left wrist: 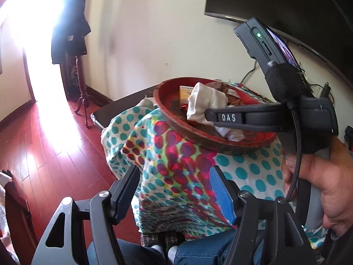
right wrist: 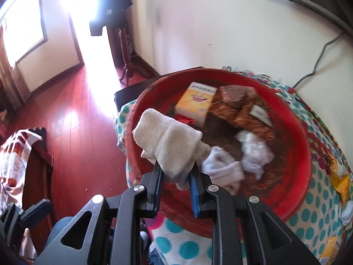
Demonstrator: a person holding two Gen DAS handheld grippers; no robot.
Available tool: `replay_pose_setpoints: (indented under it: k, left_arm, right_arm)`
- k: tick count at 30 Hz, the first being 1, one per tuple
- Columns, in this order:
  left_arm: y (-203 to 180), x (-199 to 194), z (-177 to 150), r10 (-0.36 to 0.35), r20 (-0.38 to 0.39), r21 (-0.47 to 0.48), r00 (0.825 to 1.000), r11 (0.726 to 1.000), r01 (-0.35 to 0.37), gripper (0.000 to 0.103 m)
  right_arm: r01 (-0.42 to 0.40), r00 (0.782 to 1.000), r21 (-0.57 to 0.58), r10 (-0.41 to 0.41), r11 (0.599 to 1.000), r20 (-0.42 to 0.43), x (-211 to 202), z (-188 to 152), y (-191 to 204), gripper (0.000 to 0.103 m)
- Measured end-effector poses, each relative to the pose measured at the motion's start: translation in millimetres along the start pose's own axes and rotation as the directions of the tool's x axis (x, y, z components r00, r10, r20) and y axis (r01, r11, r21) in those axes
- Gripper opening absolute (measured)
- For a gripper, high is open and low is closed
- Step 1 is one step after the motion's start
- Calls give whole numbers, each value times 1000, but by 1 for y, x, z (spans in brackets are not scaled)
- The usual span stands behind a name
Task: Organize objects
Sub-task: 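Carry the white sock over the red tray and release it with the right gripper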
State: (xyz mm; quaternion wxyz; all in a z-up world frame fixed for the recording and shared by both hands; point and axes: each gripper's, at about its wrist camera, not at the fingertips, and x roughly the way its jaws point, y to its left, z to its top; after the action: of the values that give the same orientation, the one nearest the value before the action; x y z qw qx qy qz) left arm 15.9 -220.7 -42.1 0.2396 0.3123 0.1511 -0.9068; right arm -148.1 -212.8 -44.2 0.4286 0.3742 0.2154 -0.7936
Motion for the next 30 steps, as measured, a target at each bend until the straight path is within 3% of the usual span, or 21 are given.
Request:
replay_pose_setpoints:
  k: [7, 13, 16, 20, 22, 25, 30]
  left_arm:
    - [15, 11, -1, -4, -28, -40, 1000, 999, 3, 68]
    - [14, 16, -2, -15, -34, -36, 999, 999, 14, 68]
    - [14, 18, -3, -19, -41, -36, 999, 999, 18, 68]
    - [14, 20, -3, -15, -39, -24, 999, 1000, 14, 68]
    - [14, 20, -3, -11, -37, -21, 999, 1000, 10, 68]
    - [10, 19, -3, 2, -27, -2, 1000, 1000, -2, 68]
    - [-2, 18, -5, 25, -8, 62, 1000, 998, -25, 68]
  right_arm:
    - [15, 997, 73, -9, 997, -78, 32, -8, -6, 20]
    - [117, 992, 121, -110, 986, -66, 35, -8, -33, 20]
    - [97, 994, 144, -88, 985, -64, 35, -9, -37, 21]
    - [90, 995, 131, -83, 987, -54, 28, -11, -29, 36]
    - [83, 996, 127, -81, 988, -25, 19, -12, -27, 65]
    - [140, 989, 90, -144, 986, 37, -1, -16, -26, 67]
    - [201, 973, 117, -212, 973, 95, -34, -30, -59, 72]
